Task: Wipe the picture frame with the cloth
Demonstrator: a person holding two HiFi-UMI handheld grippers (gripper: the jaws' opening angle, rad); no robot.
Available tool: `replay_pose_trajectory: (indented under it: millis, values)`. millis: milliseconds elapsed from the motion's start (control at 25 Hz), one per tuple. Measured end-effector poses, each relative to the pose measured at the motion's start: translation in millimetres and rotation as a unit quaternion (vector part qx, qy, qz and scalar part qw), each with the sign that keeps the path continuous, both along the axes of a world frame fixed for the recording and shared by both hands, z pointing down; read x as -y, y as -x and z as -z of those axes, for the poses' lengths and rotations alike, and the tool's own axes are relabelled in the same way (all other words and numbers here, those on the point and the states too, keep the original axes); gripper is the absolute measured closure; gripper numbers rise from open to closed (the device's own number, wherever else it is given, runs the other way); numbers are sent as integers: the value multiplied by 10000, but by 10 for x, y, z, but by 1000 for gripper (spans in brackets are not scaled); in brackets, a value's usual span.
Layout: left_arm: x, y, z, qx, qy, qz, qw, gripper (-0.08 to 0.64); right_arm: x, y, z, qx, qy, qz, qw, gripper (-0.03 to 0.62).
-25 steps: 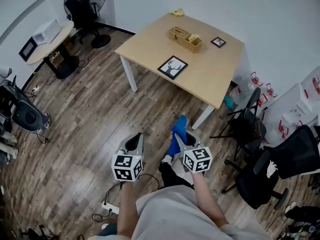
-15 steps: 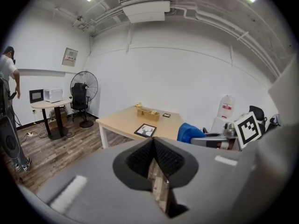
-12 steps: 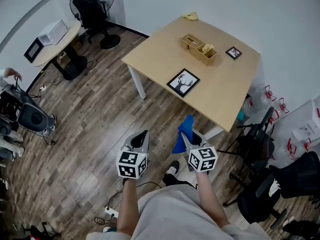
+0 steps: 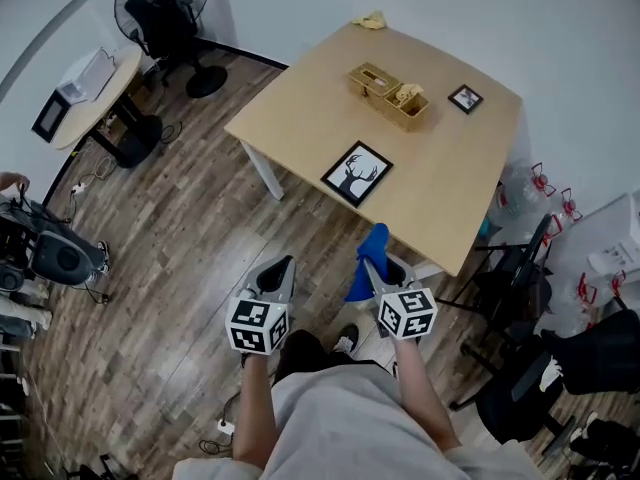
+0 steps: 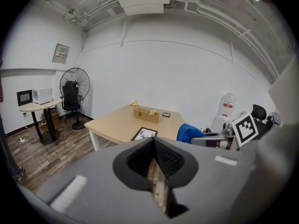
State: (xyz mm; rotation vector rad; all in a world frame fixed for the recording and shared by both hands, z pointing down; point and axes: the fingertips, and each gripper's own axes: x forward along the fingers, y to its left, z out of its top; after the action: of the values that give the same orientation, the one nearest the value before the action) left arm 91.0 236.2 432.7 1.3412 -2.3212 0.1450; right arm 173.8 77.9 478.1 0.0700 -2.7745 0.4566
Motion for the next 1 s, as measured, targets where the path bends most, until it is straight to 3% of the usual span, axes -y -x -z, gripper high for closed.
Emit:
replay_pose_trajectory:
  millis: [280, 600, 1000]
  values:
    - [343, 316, -70, -55, -70, -225, 9997, 508, 400, 82, -64, -59, -62, -407, 9991, 488]
    - [1121, 937, -267, -302, -156, -1006, 9943, 508, 912, 481, -180, -257, -194, -1079, 9936, 488]
    - [2278, 2061, -405, -666, -37, -2205, 9731, 508, 1707, 1507, -224, -450, -150, -2052, 9776, 488]
